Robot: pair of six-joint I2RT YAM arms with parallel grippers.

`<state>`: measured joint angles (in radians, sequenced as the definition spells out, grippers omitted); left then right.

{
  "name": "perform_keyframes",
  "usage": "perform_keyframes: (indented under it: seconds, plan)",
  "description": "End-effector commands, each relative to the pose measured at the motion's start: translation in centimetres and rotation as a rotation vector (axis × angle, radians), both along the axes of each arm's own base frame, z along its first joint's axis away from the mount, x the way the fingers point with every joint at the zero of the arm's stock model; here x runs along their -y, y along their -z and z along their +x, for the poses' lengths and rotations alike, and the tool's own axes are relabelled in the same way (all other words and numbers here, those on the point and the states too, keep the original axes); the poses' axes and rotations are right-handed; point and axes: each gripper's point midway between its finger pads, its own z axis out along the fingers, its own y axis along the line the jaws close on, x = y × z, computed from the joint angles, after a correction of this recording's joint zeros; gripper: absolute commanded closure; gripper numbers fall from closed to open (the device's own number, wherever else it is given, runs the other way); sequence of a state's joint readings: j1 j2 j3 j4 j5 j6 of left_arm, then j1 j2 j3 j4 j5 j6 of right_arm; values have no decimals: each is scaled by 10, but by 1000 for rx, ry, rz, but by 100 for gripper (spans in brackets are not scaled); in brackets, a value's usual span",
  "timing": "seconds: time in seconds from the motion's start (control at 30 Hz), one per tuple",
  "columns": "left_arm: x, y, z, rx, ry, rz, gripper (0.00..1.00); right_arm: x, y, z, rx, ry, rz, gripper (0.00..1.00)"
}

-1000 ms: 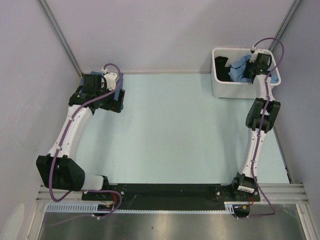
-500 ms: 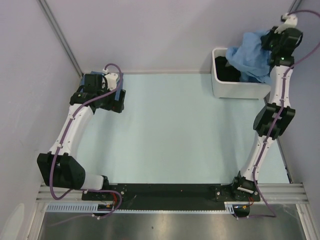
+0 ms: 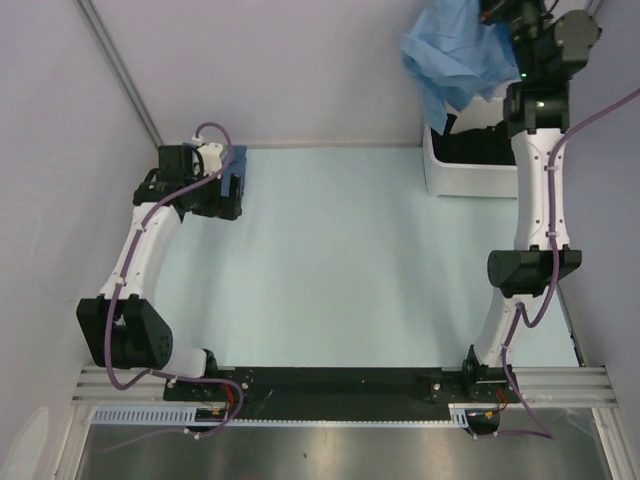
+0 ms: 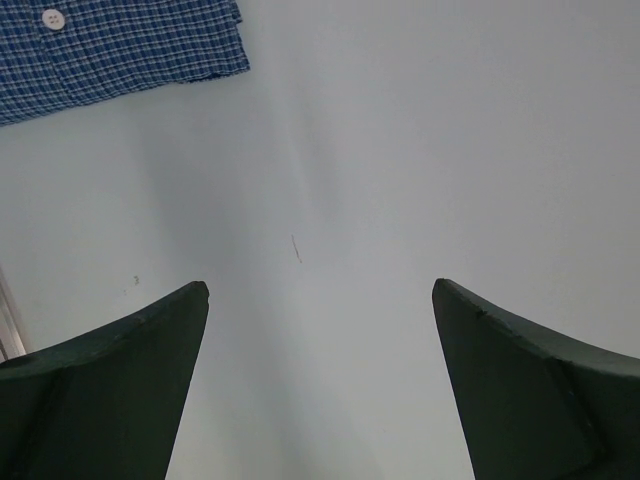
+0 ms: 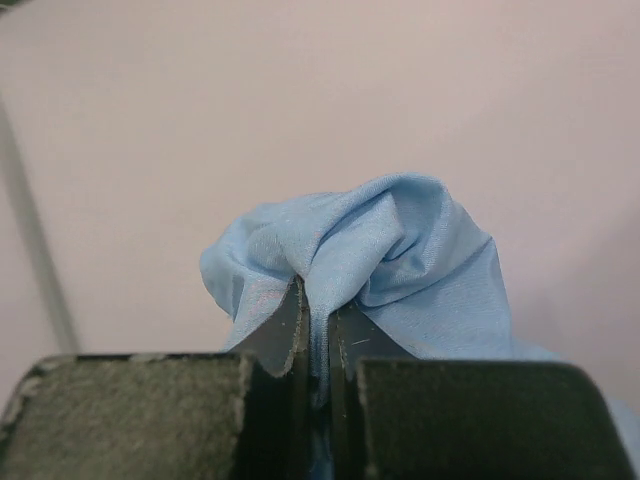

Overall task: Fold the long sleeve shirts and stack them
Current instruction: Grab the shirt from the pile, then move the shirt to the center of the board

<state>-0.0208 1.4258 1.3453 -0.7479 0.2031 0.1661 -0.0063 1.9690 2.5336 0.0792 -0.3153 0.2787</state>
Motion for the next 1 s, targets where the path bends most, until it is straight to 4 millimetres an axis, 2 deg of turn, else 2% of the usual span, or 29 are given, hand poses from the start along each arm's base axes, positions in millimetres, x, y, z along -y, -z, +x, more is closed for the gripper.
perform_keyframes:
  seconds: [0.0,0.1,0.13,0.17,0.2,0.23,0.27,0.3,0.33,0.37,0.4,0.43,0.47,0.5,0.53,0.57,0.6,0.67,0.7,0.83,0.87,0.9,0.93,0.97]
  plan:
    - [-15,-25,15,56,-63,-115,1,-74,-85,-97,286,-146,41,100]
    - [-24,-28,14,56,-86,-172,1,-107,-92,-120,314,-219,51,100]
    - [-26,-28,14,58,-90,-182,1,-128,-89,-128,298,-270,60,100]
    - [-28,-28,13,57,-92,-188,1,-133,-90,-134,286,-287,73,100]
    - [-30,-29,12,62,-94,-197,0,-140,-85,-136,242,-325,97,100]
    - [-31,-28,10,60,-93,-197,1,-151,-59,-116,150,-341,98,100]
    - [-33,-32,8,74,-96,-197,1,-144,-54,-120,93,-337,124,100]
    - [-35,-34,7,86,-93,-198,1,-142,-39,-113,24,-337,140,100]
    - [-35,-37,5,98,-86,-209,1,-141,-13,-101,-89,-363,181,100]
    - [-37,-35,2,108,-82,-214,1,-133,58,-68,-297,-348,154,92]
    - [-41,-40,-3,130,-77,-207,1,-125,88,-73,-386,-349,142,76]
    - [-42,-34,-7,124,-69,-200,1,-116,134,-67,-485,-310,71,42]
    - [-42,-32,-10,126,-57,-189,0,-102,240,-57,-723,-274,-3,20]
    - [-40,-29,-13,133,-14,-164,0,-89,270,-68,-768,-253,-89,1]
    - [-35,-25,-21,128,30,-169,1,-82,305,-76,-798,-261,-233,0]
    - [-33,-20,-26,120,59,-160,0,-67,348,-88,-896,-256,-317,1]
    - [-33,-14,-31,123,109,-123,1,-60,380,-101,-952,-257,-381,0]
    - [-26,3,-48,82,184,-111,1,-54,413,-126,-1013,-320,-505,0]
    - [-26,10,-53,83,251,-66,1,-57,421,-136,-1032,-358,-544,0]
    - [-14,50,-84,-15,435,0,1,-79,458,-182,-1088,-493,-733,0]
    - [-9,59,-91,-35,499,49,0,-82,464,-188,-1080,-508,-768,0]
    - [-7,66,-94,-48,531,73,1,-94,471,-198,-1071,-547,-808,2]
    - [-4,81,-105,-88,562,82,1,-95,488,-208,-1096,-557,-839,3]
    - [1,89,-109,-98,620,108,1,-101,489,-212,-1069,-565,-867,4]
